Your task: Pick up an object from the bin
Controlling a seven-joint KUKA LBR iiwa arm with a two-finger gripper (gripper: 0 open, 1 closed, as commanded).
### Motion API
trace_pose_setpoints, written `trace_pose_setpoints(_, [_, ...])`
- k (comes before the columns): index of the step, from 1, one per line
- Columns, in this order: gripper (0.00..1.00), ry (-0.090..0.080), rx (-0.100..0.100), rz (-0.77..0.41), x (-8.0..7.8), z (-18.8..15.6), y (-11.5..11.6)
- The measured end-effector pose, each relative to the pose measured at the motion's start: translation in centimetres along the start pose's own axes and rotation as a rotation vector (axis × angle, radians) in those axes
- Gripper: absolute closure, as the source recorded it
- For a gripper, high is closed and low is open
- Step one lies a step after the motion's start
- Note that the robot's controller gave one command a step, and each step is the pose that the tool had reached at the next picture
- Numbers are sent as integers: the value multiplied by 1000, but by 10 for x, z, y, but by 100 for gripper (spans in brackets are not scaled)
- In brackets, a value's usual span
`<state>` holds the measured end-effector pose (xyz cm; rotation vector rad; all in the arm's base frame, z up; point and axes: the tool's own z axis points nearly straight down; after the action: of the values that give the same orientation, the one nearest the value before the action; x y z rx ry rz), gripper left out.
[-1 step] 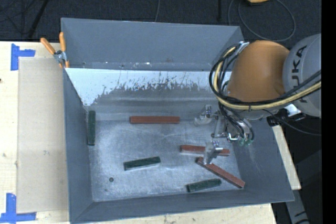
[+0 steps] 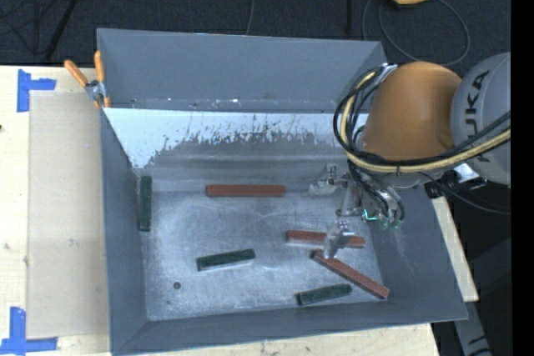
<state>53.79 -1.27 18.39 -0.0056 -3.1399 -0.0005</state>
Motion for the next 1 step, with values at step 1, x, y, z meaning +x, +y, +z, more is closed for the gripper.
trace_pose_setpoints(1, [100, -20, 1, -10, 11, 100, -33])
